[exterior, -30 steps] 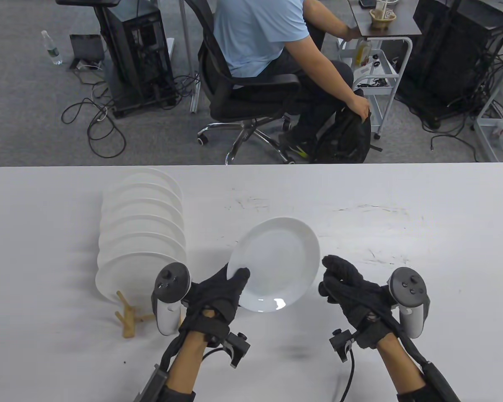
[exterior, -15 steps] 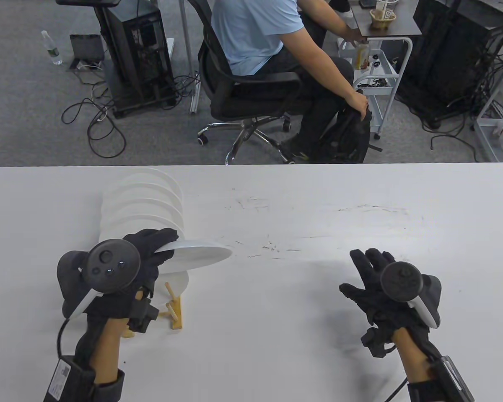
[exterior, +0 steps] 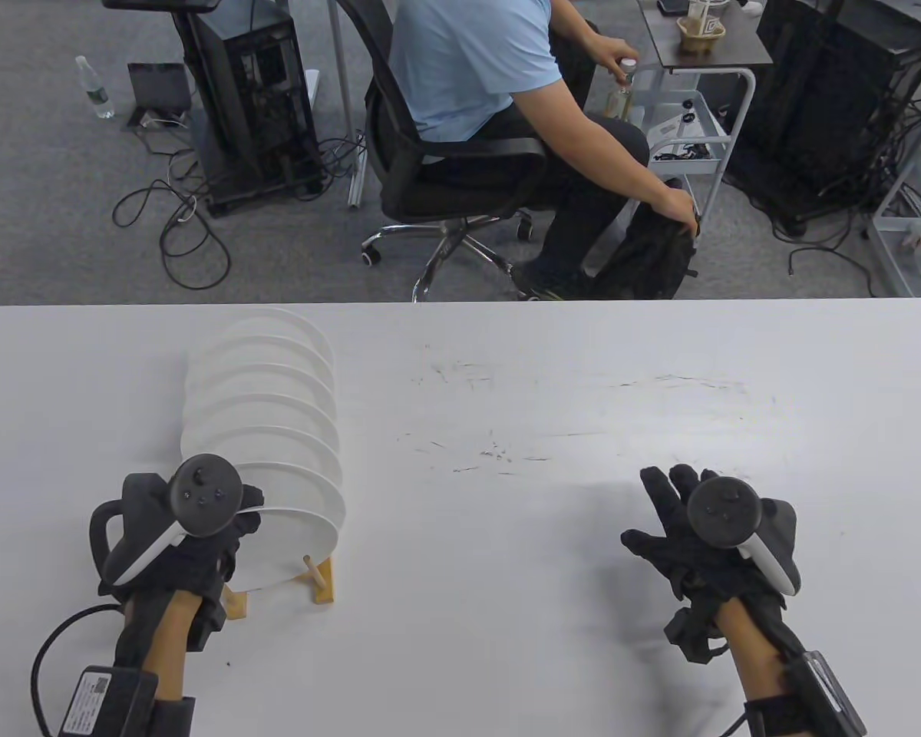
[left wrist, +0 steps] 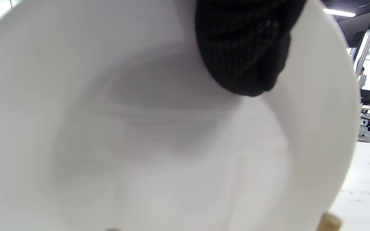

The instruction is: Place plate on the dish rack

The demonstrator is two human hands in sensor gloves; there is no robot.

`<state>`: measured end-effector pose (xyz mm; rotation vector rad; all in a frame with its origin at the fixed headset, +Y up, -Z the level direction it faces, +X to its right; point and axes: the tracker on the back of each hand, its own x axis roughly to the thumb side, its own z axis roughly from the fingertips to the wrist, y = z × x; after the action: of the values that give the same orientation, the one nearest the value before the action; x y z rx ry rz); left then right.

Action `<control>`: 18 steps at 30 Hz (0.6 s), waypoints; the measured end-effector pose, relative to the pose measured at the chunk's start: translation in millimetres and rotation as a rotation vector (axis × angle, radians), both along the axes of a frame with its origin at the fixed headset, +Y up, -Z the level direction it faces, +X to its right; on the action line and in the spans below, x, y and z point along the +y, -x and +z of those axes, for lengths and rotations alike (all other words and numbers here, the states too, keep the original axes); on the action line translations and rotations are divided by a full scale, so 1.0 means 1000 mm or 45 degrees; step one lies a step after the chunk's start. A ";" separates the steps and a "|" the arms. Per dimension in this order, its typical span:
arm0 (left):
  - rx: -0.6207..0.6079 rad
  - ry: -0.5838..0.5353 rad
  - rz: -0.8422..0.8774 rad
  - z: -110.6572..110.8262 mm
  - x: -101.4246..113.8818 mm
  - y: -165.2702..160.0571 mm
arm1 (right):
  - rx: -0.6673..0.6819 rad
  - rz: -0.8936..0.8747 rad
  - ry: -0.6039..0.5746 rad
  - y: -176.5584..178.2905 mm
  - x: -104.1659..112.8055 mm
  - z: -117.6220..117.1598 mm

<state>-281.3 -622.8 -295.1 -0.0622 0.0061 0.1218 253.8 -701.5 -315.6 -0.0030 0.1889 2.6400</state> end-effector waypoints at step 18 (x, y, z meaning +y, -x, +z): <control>-0.047 -0.238 0.297 0.019 0.032 -0.069 | 0.028 0.028 0.035 0.006 -0.001 0.001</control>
<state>-212.3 -590.3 -276.3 0.1217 -0.0496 0.3540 248.2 -702.4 -314.1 0.0150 0.2338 2.6597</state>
